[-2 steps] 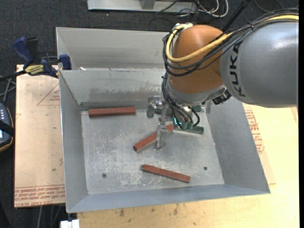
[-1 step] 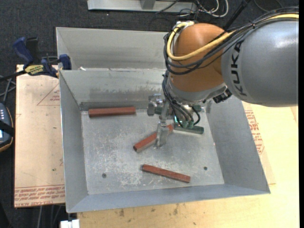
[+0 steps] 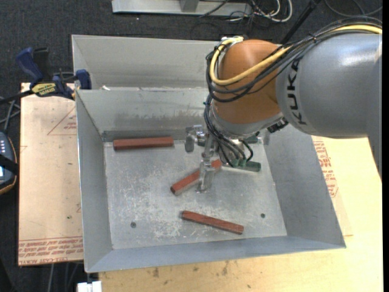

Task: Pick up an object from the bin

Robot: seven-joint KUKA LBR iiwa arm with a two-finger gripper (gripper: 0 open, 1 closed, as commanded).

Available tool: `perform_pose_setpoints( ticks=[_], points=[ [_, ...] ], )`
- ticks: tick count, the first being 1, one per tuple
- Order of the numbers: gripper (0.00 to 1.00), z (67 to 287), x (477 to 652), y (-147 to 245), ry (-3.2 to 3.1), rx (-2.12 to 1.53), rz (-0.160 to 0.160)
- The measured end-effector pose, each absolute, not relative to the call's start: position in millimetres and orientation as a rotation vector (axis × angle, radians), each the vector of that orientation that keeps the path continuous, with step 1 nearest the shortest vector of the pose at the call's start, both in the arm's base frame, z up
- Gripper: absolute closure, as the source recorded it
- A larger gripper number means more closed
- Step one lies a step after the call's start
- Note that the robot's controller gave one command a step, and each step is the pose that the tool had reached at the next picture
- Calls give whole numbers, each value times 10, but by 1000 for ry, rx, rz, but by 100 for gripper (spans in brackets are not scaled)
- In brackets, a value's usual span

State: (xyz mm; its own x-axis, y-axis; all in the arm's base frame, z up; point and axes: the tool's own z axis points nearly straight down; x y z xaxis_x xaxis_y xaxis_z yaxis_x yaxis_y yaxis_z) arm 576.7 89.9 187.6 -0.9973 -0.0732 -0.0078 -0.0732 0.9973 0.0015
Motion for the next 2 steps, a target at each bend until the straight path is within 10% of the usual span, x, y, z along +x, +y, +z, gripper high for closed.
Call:
perform_pose_setpoints(
  ticks=[1,2],
  points=[
    [100,700,5860,820,3136,-168,3],
    [100,700,5860,820,3137,-167,3]
  ],
)
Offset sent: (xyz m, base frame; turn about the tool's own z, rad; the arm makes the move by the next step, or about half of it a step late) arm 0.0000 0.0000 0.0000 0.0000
